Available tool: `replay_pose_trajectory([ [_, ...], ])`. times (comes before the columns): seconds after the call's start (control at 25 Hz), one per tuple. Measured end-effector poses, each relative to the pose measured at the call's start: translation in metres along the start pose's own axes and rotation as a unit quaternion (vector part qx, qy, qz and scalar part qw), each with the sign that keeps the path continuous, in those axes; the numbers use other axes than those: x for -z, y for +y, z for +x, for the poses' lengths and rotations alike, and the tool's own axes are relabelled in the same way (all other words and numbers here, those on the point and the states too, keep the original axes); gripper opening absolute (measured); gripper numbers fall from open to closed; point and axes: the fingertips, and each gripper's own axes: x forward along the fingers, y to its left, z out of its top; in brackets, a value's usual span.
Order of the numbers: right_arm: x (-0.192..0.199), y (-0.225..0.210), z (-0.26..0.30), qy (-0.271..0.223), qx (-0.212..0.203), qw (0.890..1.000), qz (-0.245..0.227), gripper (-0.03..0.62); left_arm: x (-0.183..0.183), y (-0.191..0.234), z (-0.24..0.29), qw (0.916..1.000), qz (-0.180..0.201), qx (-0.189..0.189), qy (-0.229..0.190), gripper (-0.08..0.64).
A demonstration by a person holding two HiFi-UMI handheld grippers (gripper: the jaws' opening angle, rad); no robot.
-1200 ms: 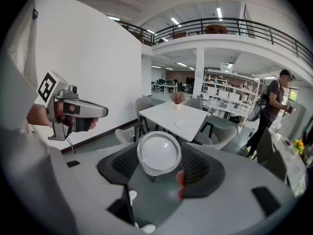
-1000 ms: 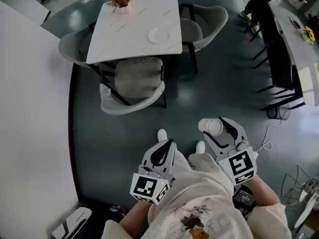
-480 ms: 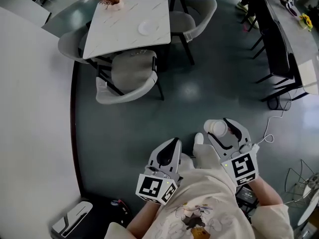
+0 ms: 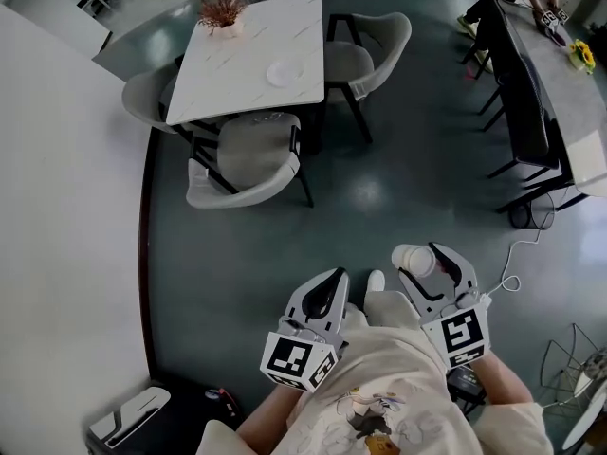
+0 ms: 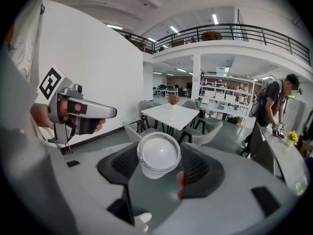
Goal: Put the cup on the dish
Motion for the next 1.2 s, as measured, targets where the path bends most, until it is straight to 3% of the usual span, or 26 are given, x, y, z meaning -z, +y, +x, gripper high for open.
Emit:
replay_pose_trajectory([
  [0.28,0.014,-0.021,-0.002,-0.012,-0.025,1.000,0.001,0.258,0.009,-0.015,0.007,0.9989,-0.021,-0.041,-0.013,0.005],
  [0.52,0.013,-0.038,-0.002,-0.010,-0.033,0.999,0.016,0.258,0.009,-0.021,0.017,0.9986,-0.022,-0.048,-0.005,0.005],
  [0.8,0.005,-0.049,0.020,-0.023,-0.032,0.999,0.026,0.258,0.002,0.004,0.033,0.9983,-0.026,-0.052,-0.004,0.005],
  [1.2,-0.053,-0.069,0.079,-0.029,-0.023,0.999,0.023,0.258,-0.049,0.058,0.075,0.9989,-0.028,-0.033,-0.019,0.005],
])
